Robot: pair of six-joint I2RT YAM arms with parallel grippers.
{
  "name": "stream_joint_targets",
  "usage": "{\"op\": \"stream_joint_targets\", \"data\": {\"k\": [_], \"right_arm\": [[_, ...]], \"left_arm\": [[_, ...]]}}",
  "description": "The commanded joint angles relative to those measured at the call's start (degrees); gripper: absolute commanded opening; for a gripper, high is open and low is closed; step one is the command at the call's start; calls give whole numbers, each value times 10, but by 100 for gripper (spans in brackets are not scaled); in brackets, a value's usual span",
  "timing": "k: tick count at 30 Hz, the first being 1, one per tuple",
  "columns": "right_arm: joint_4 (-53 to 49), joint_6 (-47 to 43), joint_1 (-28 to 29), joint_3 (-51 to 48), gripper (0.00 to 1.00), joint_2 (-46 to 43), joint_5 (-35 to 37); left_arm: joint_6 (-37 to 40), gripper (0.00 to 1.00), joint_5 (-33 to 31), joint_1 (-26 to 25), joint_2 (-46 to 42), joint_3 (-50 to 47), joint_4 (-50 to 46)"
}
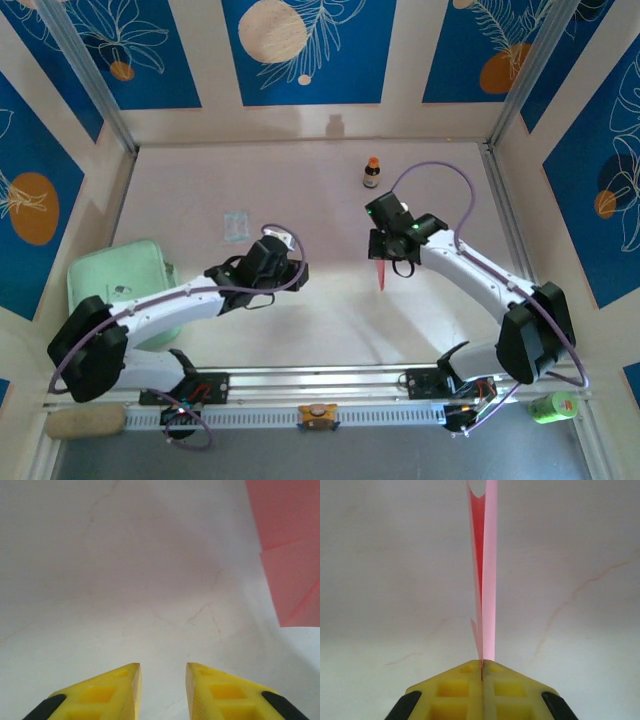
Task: Fold a paper plane with a square sheet of paper (pick it up from the middle)
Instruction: Turn over the paper at the center of the table.
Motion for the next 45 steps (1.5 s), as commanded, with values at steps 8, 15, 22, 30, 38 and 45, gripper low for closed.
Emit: {"op": "stream_joint_targets", "data": {"k": [8, 15, 22, 30, 38, 45], "right_arm": [[-144, 16, 125, 141, 0, 221, 149], [-134, -7, 194, 264, 10, 331, 50], [-23, -43, 175, 246, 33, 285, -149], [197, -6, -2, -20, 36, 79, -419], [349, 24, -153, -204, 21, 12, -587], [414, 59, -169, -220, 14, 77, -627]], "left_arm": [[-58, 32, -152, 7, -124, -51, -64], [-68, 36, -180, 8, -174, -67, -91], [-57, 38, -172, 7, -177, -58, -103], [-20, 44, -139, 9, -142, -22, -107], [-22, 43, -31, 18, -49, -1, -31], [-33, 41, 114, 35, 89, 73, -32]]}}
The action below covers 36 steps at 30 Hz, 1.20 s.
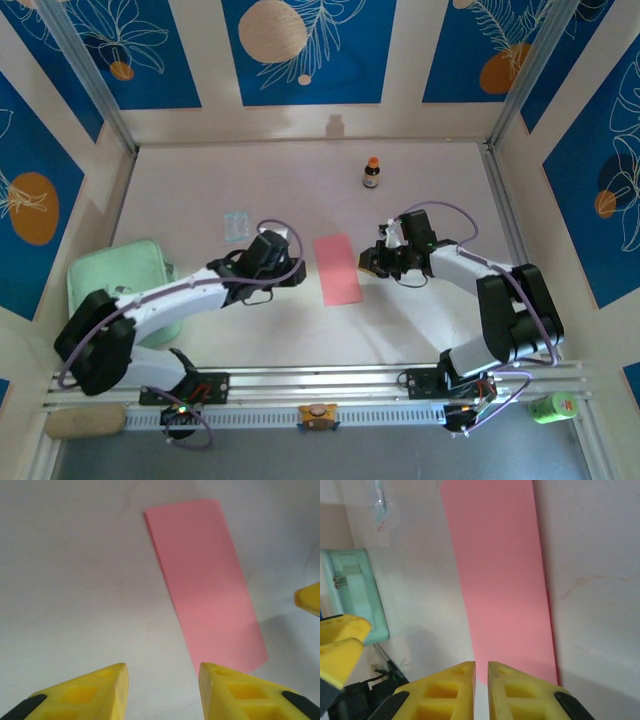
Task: Fold a paper plane with a square sheet of paper (pick it up from the middle)
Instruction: Turn over the paper at the center of the table, then third fold the triangle at the center of the table.
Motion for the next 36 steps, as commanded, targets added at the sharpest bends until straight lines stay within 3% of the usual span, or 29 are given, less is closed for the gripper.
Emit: {"op": "stream_joint_targets", "data": {"k": [1, 12, 21, 36], "right_arm": [[48, 21, 1, 0, 14, 38, -56], [36, 37, 8, 29, 12, 144, -37], [25, 70, 21, -5, 9, 159, -6], [14, 80, 23, -13, 5, 143, 5]], "left_arm": [[-6, 41, 99, 9, 45, 36, 22], [-94, 45, 172, 44, 81, -29, 152], [-101, 46, 197, 53, 128, -15, 151], [-114, 35, 231, 53, 204, 23, 180]]}}
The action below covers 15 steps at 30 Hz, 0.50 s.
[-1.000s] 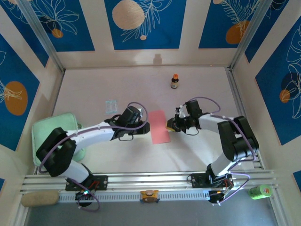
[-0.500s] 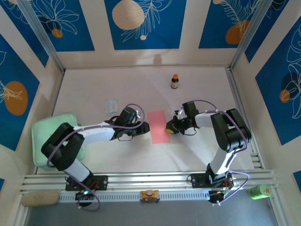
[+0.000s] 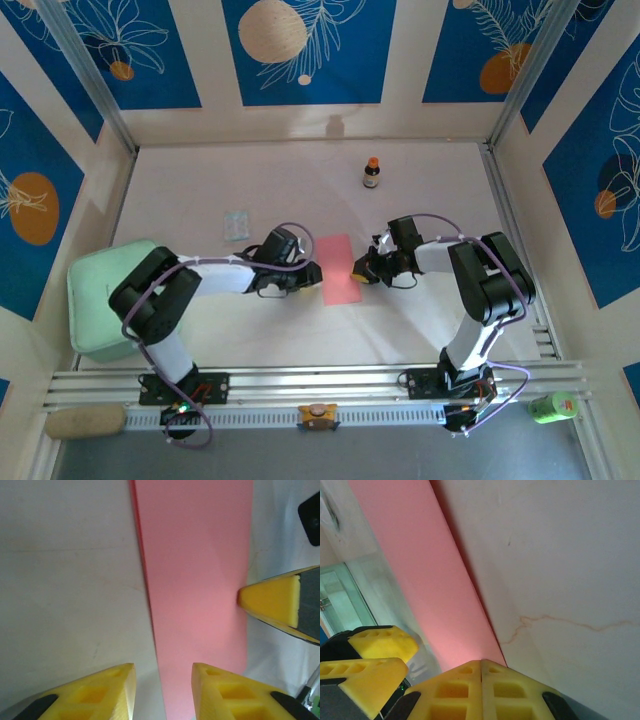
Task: Fold a paper plane with a square sheet of paper (pick it up from the middle)
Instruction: Third fold the triangle at the center of the table.
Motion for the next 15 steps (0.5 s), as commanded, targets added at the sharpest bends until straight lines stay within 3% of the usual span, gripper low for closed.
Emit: {"op": "stream_joint_targets", "data": {"k": [1, 15], "right_arm": [[-57, 5, 12, -20, 5, 6, 21], [-60, -1, 12, -19, 4, 14, 19]], "left_arm": [[-9, 34, 21, 6, 16, 22, 15], [-16, 33, 17, 6, 58, 55, -2]]}}
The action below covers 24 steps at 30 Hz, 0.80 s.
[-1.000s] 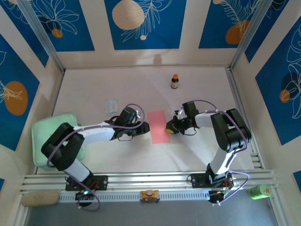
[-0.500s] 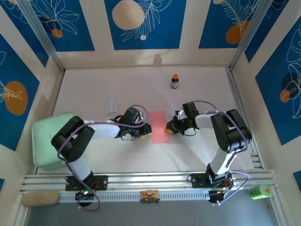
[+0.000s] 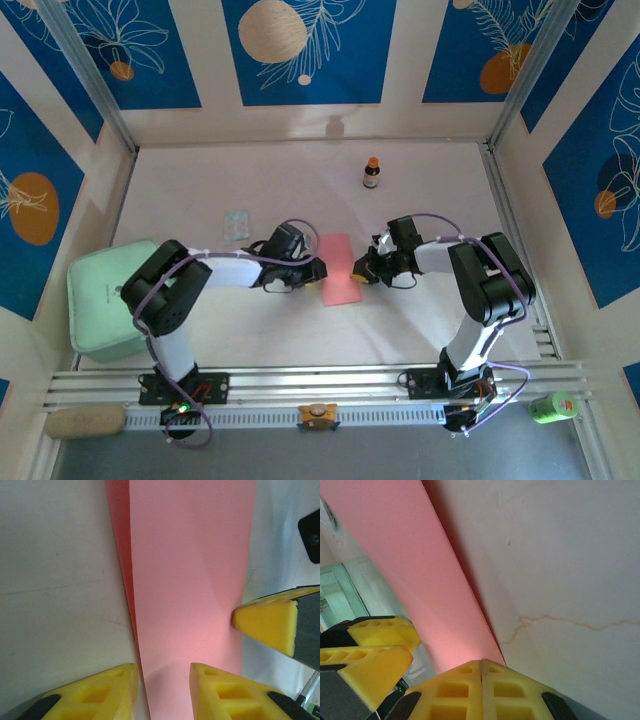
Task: Fold a paper plane with a square sheet of paper (pick it up from the middle)
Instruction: Third fold the triangle at the center of the table.
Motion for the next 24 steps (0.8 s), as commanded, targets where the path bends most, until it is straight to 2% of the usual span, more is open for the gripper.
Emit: {"op": "stream_joint_targets", "data": {"k": [1, 17, 21, 24], "right_arm": [[-59, 0, 9, -19, 4, 15, 14], [-61, -3, 7, -18, 4, 16, 14], [-61, -4, 6, -19, 4, 13, 12], [-52, -5, 5, -23, 5, 6, 5]], "left_arm": [[-6, 33, 15, 6, 17, 16, -2], [-29, 29, 23, 6, 12, -2, 50], [-33, 26, 19, 6, 3, -10, 58], [-32, 20, 20, 6, 3, -10, 56]]}}
